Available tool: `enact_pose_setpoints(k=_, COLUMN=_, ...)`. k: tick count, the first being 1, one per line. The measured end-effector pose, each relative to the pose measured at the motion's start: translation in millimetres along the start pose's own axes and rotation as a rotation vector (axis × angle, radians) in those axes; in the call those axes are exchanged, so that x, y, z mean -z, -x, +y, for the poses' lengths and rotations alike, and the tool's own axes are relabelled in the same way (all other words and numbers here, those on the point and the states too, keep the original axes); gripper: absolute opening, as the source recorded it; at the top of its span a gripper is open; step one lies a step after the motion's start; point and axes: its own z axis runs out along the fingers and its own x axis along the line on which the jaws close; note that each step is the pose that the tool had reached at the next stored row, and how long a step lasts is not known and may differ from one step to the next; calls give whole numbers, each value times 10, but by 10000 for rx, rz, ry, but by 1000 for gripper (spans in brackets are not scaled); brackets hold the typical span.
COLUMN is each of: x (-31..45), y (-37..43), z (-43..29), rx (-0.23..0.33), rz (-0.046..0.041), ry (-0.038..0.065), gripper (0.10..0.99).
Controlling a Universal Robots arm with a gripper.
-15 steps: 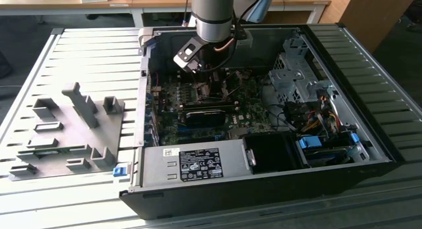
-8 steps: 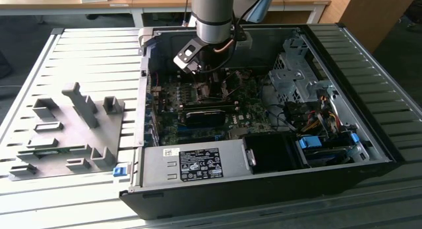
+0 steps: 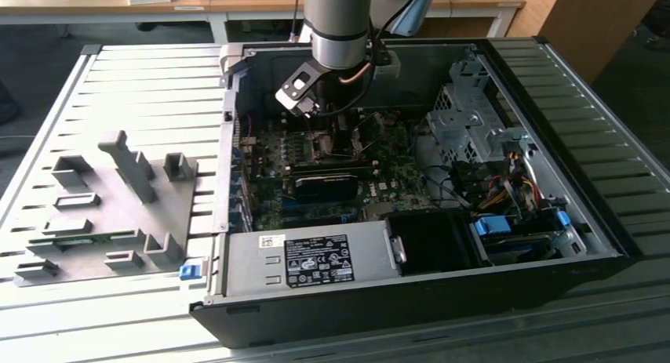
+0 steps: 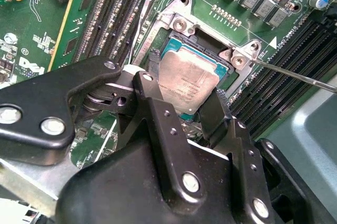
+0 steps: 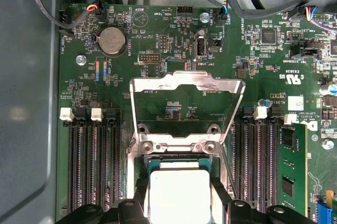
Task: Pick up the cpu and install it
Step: 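Place the cpu into insertion slot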
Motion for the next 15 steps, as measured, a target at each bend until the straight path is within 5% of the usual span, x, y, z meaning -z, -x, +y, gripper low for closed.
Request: enact_pose_setpoints(k=15, x=-8, y=-6, z=2, rx=1, rz=4, ry=1, gripper=620)
